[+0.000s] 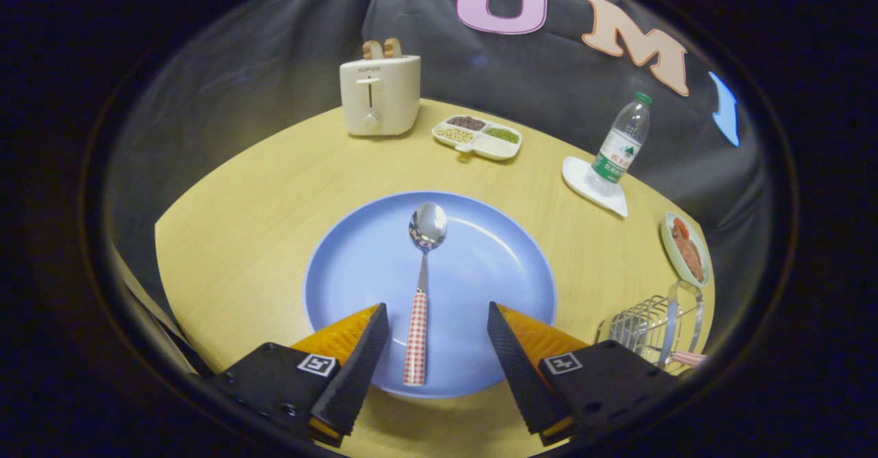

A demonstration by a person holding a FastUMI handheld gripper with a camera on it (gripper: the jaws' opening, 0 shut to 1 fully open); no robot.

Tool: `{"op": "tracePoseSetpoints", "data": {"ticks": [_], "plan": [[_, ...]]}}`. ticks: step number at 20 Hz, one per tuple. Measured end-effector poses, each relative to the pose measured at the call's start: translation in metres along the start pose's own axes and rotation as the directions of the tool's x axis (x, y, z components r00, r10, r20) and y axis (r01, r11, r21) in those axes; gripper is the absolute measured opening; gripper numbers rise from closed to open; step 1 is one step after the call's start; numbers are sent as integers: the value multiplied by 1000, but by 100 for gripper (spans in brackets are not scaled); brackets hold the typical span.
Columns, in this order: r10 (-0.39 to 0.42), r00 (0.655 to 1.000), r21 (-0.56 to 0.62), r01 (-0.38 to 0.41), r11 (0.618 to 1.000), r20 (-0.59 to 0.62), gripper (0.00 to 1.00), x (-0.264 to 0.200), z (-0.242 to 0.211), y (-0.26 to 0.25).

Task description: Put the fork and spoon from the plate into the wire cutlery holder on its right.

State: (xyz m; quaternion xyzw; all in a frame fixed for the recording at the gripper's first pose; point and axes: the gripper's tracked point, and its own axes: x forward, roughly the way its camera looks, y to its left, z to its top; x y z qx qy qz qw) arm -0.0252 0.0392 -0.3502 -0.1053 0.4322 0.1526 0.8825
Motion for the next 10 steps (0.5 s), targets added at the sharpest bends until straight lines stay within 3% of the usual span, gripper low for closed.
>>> {"op": "tracePoseSetpoints", "data": {"ticks": [10], "plan": [[38,996,-20,-40,999,-87,24,4,-12,7]]}}
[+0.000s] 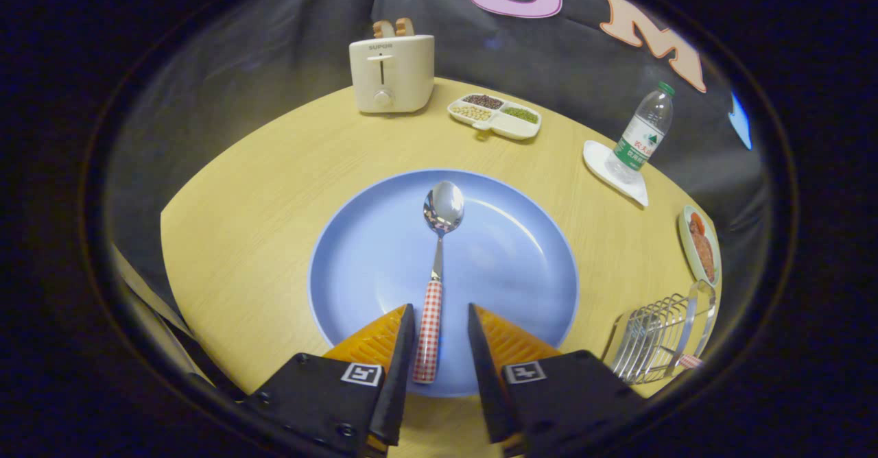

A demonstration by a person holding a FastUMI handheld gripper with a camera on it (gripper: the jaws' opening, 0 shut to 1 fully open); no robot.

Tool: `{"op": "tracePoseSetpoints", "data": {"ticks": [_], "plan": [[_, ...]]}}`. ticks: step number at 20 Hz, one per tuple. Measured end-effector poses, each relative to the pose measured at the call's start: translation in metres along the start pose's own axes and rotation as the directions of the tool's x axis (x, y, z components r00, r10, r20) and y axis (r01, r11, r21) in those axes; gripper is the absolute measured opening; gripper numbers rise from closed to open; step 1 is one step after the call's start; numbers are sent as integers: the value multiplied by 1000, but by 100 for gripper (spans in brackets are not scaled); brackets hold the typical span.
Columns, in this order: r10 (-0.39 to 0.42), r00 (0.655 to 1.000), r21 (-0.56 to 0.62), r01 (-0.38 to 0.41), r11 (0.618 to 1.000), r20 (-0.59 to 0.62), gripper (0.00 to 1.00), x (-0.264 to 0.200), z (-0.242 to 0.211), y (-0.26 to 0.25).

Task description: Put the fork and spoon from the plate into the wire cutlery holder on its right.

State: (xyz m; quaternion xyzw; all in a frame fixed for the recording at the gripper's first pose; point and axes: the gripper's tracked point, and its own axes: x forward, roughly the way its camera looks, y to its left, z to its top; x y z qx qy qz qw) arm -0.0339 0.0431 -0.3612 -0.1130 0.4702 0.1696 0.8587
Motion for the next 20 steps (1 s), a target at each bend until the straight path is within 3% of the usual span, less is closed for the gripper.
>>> {"op": "tracePoseSetpoints", "data": {"ticks": [1,7,20], "plan": [[-1,1000,-11,1,1000,-5,18,1,0,0],[0,999,-20,-1,1000,-50,10,2,0,3],[1,998,-35,-4,999,-65,10,-50,34,-32]]}}
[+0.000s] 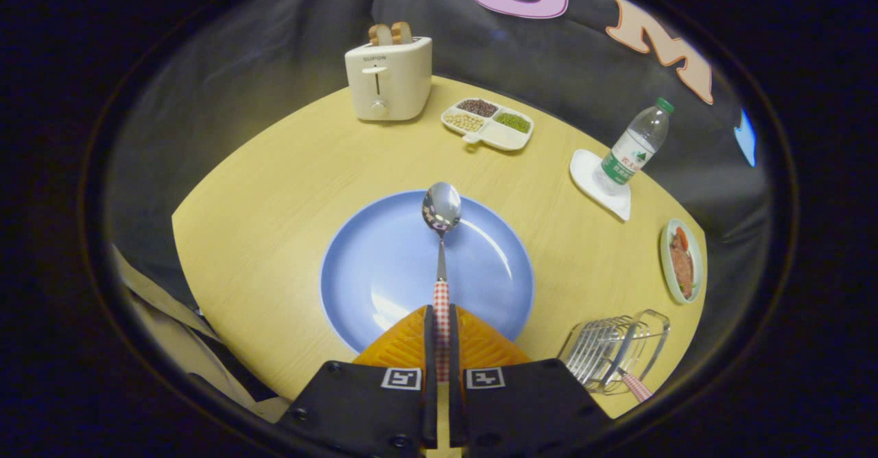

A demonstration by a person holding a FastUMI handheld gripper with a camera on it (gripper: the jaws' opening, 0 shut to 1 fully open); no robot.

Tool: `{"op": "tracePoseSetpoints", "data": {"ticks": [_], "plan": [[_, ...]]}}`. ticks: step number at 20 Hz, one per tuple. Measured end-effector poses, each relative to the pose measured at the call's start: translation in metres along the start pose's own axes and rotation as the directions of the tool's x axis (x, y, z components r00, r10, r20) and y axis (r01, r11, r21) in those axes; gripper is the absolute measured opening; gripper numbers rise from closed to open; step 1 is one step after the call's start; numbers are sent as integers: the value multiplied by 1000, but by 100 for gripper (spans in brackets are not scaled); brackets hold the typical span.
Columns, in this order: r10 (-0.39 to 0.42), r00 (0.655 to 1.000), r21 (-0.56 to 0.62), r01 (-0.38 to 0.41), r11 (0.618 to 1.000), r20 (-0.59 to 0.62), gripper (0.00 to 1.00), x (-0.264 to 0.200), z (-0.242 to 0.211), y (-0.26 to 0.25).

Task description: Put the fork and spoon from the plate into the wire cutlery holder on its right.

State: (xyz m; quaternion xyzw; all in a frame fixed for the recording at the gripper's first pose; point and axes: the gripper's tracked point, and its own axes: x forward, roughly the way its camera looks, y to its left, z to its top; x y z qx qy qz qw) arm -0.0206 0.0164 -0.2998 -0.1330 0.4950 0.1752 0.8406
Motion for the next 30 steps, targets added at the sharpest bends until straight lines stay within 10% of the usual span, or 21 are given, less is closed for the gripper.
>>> {"op": "tracePoseSetpoints", "data": {"ticks": [18,30], "plan": [[-141,980,-179,114,977,-143,10,-112,-27,-152],[-153,910,-340,14,940,-385,10,-142,-72,-183]]}}
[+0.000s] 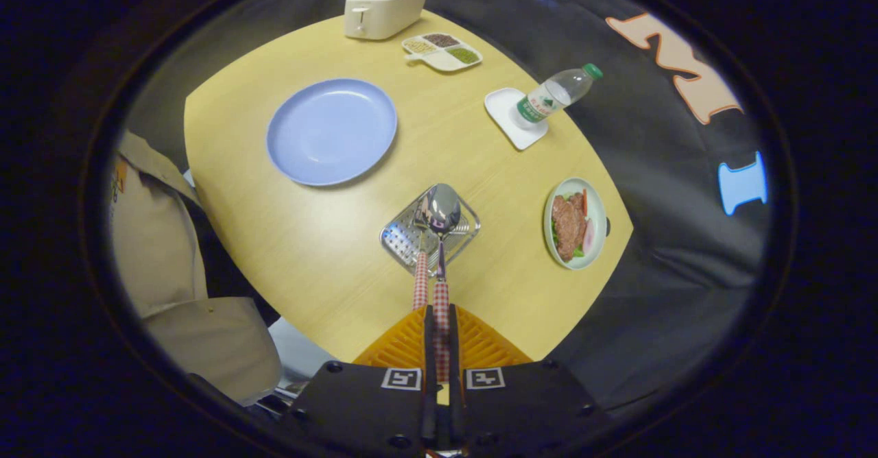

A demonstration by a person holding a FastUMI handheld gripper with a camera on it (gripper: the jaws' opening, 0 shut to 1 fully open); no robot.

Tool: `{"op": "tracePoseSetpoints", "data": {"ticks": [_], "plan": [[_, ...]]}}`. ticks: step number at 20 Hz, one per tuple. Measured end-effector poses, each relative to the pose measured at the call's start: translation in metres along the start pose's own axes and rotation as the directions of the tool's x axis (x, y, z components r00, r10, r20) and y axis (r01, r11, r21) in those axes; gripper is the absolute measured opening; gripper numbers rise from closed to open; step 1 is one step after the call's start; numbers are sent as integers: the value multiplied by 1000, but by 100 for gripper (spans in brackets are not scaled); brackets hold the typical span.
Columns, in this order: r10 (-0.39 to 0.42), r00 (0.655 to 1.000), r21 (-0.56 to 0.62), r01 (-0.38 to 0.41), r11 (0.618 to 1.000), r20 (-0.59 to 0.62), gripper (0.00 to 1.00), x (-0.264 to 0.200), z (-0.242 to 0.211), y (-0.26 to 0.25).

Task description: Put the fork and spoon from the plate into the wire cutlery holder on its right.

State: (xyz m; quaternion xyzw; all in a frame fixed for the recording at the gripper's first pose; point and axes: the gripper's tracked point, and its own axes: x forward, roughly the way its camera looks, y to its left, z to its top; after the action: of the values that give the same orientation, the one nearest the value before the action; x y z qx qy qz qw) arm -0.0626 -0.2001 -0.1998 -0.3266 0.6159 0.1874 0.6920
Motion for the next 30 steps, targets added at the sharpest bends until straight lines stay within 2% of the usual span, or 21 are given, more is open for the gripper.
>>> {"op": "tracePoseSetpoints", "data": {"ticks": [5,9,13,17,22,27,30], "plan": [[21,992,-33,-25,999,-121,10,12,-9,-2],[54,984,-24,-59,998,-168,10,22,-3,1],[39,976,-75,-56,996,-216,10,28,3,-3],[60,975,-73,-77,994,-216,13,29,9,0],[41,985,-32,-47,998,-170,15,29,18,-7],[28,995,39,-25,999,-100,34,20,22,-12],[24,999,110,-21,994,-22,73,13,27,-12]]}}
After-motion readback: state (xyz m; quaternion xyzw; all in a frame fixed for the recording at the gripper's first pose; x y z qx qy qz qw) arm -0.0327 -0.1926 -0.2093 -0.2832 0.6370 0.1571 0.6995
